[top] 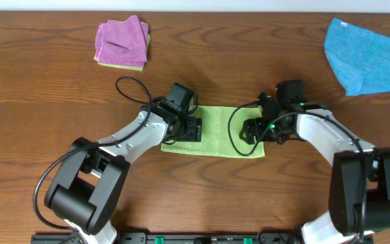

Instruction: Fold the cloth

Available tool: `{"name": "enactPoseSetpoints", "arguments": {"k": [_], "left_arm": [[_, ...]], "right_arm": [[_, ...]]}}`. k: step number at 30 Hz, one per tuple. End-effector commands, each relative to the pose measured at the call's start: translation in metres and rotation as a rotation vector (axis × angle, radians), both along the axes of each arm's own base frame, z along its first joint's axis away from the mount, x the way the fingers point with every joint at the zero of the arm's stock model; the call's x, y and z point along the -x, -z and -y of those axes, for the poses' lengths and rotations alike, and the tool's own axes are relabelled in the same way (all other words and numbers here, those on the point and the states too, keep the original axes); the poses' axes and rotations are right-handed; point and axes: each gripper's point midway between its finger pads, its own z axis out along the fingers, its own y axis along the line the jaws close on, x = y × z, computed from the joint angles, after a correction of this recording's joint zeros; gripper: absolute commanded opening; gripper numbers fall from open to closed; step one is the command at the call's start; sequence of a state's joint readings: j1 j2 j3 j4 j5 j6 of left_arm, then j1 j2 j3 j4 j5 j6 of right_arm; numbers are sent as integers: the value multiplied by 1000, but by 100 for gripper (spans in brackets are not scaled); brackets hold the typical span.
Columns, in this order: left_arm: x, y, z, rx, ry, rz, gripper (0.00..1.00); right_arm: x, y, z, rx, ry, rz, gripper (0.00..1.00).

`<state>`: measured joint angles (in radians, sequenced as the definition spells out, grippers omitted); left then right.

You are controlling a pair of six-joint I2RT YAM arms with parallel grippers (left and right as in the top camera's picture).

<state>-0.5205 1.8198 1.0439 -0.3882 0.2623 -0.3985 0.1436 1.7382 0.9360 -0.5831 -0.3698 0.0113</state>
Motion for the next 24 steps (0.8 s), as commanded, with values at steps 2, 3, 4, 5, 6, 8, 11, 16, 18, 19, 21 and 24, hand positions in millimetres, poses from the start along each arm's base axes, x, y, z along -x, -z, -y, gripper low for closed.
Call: {"name": "enactPoseSetpoints", "arguments": {"k": [2,3,4,5,6,8,11,16,18,19,21,24], "left_arm": [[-3,3,-2,-11,-9,-1,78],[-3,3,-2,-12,-10,-1,79],[-3,3,-2,-12,-10,-1,80],[-3,3,-2,-11,-13,-2,81],[-3,3,-2,-11,-13,-2,82],[-3,3,-2,-11,-13,-2,82],[-3,3,-2,-11,-13,-2,84],[-3,3,-2,-11,-13,-2,86],[-3,3,-2,-11,-13,-2,87],[-3,3,-2,-11,-13,-2,88],[-3,3,-2,-11,-13,-2,87],[-3,3,-2,-12,-13,-2,87]], "right_arm": [[17,11,-12,-8,30,-52,75],[18,14,-11,3,40,-51,69],[18,15,-10,10,43,-50,57],[17,15,-8,19,45,-47,45],[17,16,-6,31,48,-44,36],[15,18,-1,65,59,-39,20],[13,20,7,112,72,-29,13],[7,18,11,139,79,-8,2],[1,14,10,135,80,9,1],[-3,11,10,133,80,22,2],[-12,4,8,127,81,44,2],[-22,-9,5,121,81,65,2]]}}
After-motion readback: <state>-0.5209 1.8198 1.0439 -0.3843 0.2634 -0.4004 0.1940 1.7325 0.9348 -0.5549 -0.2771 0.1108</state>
